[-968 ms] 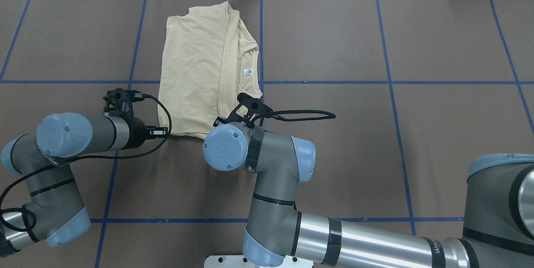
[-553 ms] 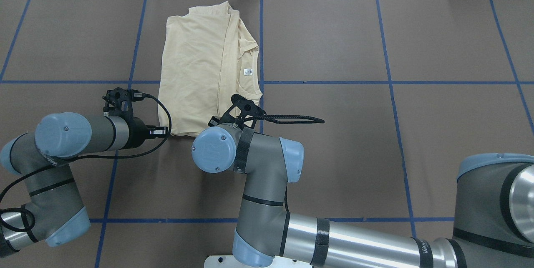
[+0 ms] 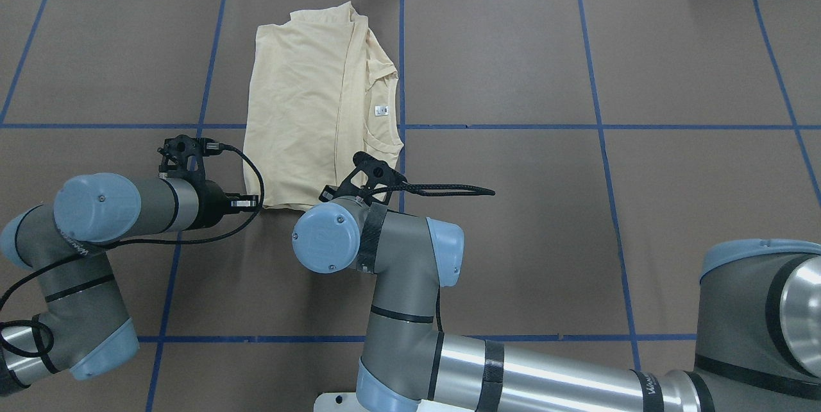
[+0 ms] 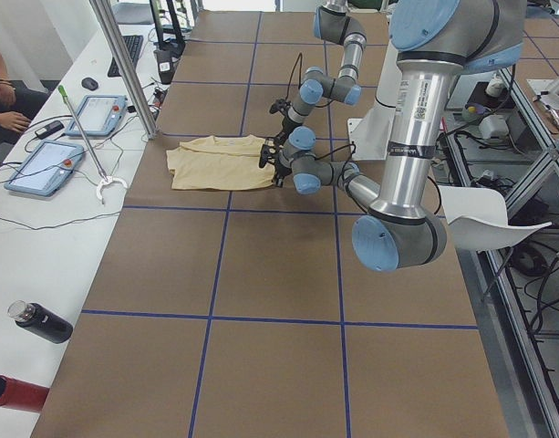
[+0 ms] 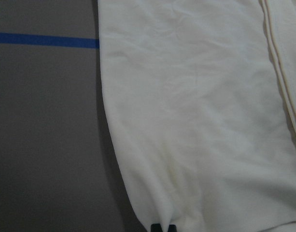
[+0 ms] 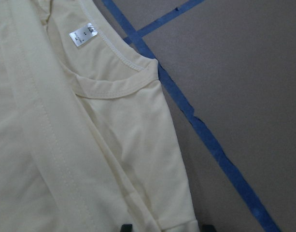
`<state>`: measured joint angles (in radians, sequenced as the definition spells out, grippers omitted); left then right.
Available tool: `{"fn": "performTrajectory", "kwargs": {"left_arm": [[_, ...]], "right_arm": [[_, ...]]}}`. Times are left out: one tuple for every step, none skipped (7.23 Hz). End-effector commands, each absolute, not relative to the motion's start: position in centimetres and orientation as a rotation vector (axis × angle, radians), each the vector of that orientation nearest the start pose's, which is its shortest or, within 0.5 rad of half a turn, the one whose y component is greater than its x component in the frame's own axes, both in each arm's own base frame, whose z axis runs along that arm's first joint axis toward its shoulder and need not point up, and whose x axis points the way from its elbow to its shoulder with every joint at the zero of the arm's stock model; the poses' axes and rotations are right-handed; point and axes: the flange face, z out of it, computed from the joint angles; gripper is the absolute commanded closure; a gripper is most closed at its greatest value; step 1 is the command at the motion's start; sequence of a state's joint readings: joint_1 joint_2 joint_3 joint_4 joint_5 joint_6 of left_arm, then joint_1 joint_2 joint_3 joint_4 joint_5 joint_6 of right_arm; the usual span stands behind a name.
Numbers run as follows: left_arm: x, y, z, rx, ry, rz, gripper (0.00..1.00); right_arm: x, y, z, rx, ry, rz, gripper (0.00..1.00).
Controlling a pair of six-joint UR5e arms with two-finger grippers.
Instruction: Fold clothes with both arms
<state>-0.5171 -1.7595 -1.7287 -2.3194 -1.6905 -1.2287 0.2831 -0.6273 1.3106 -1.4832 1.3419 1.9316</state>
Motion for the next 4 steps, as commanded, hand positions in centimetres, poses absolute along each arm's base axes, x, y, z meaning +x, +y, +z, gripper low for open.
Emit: {"fn": "performTrajectory", "kwargs": {"left_arm": [[44.61,-39.33,40.33,0.358,1.039,-0.091,1.00],[44.58,-39.31,40.26,0.359,1.041,-0.091,1.00],[44.55,-39.30,40.16,0.360,1.044,-0.091,1.00],[44.38,-39.30,39.80,0.363,1.049,-0.092,1.00]], "right_arm": [[-71.29,-36.90,15.90,0.190,-0.798,0.697,1.00],[-71.29,-36.90,15.78,0.191,-0.799,0.695,1.00],[-71.29,-36.90,15.66,0.191,-0.800,0.695,1.00],[-71.25,-36.89,15.35,0.191,-0.805,0.695,1.00]]}}
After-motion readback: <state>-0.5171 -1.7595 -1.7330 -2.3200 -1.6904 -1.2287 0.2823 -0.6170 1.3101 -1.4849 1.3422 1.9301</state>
